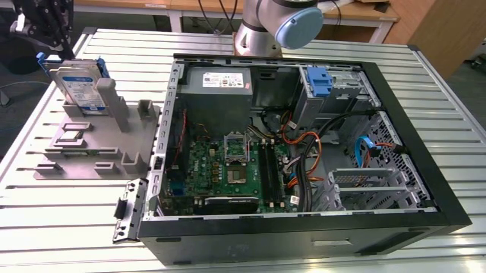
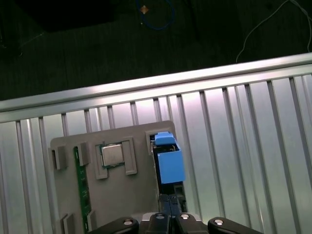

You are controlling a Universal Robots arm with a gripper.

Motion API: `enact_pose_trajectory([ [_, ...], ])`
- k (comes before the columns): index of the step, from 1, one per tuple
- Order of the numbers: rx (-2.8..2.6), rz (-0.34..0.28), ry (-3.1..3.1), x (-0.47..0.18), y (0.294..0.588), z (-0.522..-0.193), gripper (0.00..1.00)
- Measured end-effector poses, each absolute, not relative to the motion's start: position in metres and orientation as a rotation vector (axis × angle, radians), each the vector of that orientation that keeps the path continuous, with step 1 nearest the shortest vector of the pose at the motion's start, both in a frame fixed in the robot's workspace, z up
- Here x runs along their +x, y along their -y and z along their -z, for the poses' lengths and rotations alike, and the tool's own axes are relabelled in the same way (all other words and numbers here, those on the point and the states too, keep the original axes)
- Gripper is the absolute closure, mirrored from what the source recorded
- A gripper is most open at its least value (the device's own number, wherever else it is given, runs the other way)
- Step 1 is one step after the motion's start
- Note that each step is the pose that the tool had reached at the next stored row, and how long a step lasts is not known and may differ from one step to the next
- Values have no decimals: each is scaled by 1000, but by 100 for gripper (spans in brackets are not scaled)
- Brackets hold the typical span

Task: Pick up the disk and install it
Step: 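Pick up the disk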

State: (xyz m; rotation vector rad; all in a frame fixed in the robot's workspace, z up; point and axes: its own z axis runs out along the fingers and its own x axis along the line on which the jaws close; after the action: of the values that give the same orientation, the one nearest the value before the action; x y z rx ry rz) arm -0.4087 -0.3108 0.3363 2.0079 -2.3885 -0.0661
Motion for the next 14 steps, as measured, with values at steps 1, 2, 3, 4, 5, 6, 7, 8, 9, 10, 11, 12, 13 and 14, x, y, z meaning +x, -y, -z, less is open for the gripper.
enact_pose_trajectory([
  [1, 2008, 66, 2388, -409, 311, -336, 90],
  [2, 2009, 66, 2387, -409, 311, -336, 90],
  [3, 2010, 66, 2387, -409, 311, -335, 90],
  [4, 2012, 66, 2385, -409, 311, -335, 90],
  [5, 2015, 66, 2382, -409, 311, -335, 90],
  [6, 2019, 66, 2379, -409, 311, -335, 90],
  [7, 2023, 66, 2376, -409, 311, -334, 90],
  [8, 2027, 66, 2372, -409, 311, -334, 90],
  [9, 2032, 66, 2368, -409, 311, -334, 90],
  [10, 2036, 66, 2365, -409, 311, -334, 90],
  [11, 2040, 66, 2361, -409, 311, -334, 90],
  [12, 2045, 66, 2358, -409, 311, -334, 90],
  [13, 2050, 66, 2354, -409, 311, -334, 90],
  [14, 2056, 67, 2349, -408, 311, -334, 90],
])
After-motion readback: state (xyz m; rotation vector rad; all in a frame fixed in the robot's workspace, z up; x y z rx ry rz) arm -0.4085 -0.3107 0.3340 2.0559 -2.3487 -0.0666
